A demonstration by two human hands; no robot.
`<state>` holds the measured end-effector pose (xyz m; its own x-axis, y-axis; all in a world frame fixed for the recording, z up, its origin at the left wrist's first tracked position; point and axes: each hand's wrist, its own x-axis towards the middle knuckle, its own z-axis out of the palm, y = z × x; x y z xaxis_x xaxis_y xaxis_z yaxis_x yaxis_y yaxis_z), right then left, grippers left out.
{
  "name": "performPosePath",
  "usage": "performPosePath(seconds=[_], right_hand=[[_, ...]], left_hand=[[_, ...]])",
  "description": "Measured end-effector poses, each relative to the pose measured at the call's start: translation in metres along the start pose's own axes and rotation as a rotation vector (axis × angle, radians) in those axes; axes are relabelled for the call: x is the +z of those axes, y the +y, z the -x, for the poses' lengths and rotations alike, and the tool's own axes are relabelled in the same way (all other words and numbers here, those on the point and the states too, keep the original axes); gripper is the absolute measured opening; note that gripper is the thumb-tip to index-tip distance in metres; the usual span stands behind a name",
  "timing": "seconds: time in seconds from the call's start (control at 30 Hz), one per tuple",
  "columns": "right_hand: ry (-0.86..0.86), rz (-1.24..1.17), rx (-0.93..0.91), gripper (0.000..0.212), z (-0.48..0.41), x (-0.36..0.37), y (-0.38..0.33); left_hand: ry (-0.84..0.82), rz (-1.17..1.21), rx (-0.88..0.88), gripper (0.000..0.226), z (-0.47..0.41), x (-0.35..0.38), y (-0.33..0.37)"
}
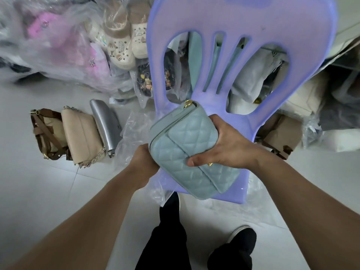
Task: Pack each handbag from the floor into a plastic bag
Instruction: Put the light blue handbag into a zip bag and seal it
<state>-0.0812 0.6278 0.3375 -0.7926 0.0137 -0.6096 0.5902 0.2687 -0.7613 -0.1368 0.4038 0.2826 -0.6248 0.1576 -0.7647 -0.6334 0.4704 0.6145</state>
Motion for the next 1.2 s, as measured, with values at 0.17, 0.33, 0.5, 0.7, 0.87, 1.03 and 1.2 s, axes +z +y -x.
performPosePath(seconds=[0.17, 0.33, 0.5, 0.7, 0.87, 1.03, 1.2], right_hand=[[0.003, 0.166, 0.098, 0.087, 0.000, 0.007, 0.015], [0.056, 0.298, 0.189, 0.090, 0.004, 0.026, 0.022], [0.078, 0.322, 0.215, 0.100, -0.002, 0.051, 0.018], [0.180, 0.088, 0.271, 0.141, -0.012, 0.060, 0.022], [0.302, 0.013, 0.230, 0.154, -0.015, 0.054, 0.027], [0.202, 0.150, 0.068, 0.128, -0.019, 0.047, 0.026], [0.248, 0.128, 0.093, 0.084, -0.020, 0.058, 0.030]], left_hand=[[0.015, 0.412, -0.045, 0.035, 0.008, -0.009, 0.010], [0.033, 0.284, 0.058, 0.026, 0.010, -0.015, 0.029], [0.105, -0.340, 0.463, 0.044, 0.018, 0.010, 0.031], [0.166, -0.952, 0.909, 0.068, 0.022, 0.008, 0.008], [0.171, -1.113, 0.963, 0.068, 0.035, 0.005, -0.004], [0.056, -1.097, 1.085, 0.060, 0.036, 0.001, -0.013], [0.091, -0.776, 1.054, 0.048, 0.040, -0.009, -0.027]])
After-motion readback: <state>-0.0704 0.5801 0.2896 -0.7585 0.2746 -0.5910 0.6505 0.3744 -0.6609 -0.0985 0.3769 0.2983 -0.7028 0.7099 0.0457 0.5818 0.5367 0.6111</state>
